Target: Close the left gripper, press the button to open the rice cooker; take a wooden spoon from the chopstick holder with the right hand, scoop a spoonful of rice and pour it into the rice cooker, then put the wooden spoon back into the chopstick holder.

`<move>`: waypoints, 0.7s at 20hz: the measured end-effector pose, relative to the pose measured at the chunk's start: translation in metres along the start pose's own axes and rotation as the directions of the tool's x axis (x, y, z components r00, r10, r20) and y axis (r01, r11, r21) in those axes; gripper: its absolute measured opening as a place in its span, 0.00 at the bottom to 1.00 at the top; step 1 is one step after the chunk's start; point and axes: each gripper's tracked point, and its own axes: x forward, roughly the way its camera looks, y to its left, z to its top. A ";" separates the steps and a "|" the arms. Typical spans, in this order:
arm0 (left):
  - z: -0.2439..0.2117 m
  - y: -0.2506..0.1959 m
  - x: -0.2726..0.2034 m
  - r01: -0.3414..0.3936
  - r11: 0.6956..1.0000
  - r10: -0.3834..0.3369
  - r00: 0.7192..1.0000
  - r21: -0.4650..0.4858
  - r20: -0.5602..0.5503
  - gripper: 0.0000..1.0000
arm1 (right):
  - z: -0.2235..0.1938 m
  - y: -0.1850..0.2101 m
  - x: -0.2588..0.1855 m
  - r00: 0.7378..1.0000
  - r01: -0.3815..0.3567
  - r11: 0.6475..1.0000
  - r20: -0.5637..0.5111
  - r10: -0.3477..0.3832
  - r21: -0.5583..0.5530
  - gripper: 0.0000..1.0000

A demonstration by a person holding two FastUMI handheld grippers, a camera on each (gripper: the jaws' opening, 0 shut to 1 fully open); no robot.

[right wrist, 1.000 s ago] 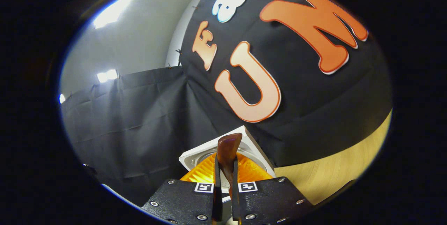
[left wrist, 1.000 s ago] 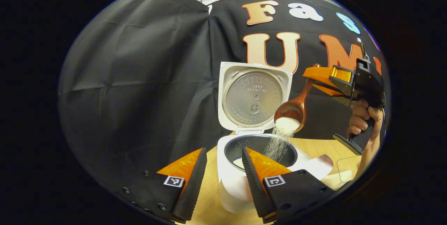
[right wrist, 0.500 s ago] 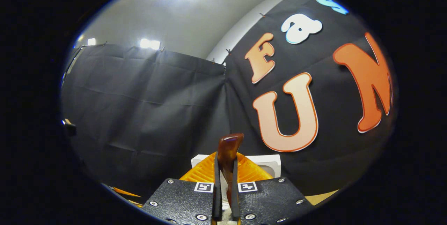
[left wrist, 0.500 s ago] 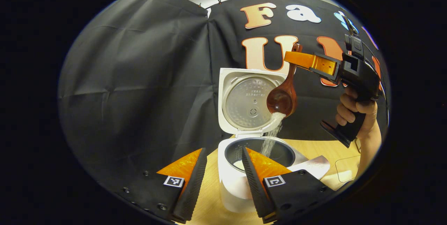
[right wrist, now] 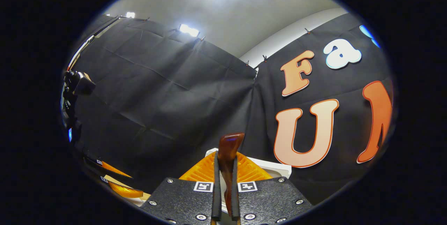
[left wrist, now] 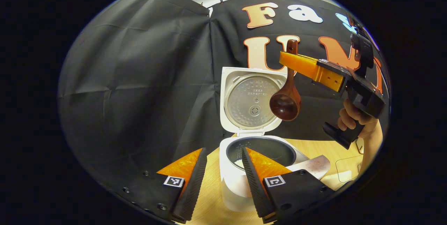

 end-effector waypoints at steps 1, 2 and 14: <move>0.001 0.000 -0.001 -0.002 1.000 0.002 1.000 -0.001 -0.001 0.67 | 0.003 -0.003 -0.004 1.000 0.005 1.000 0.003 -0.005 0.029 0.11; 0.000 0.000 -0.002 -0.003 1.000 0.003 1.000 -0.004 -0.003 0.67 | 0.006 -0.007 -0.010 1.000 0.014 0.998 0.005 -0.014 0.059 0.11; 0.006 -0.039 -0.030 0.053 0.998 -0.053 0.999 -0.023 0.005 0.67 | 0.074 -0.062 -0.122 0.974 0.223 0.973 0.020 -0.225 0.062 0.11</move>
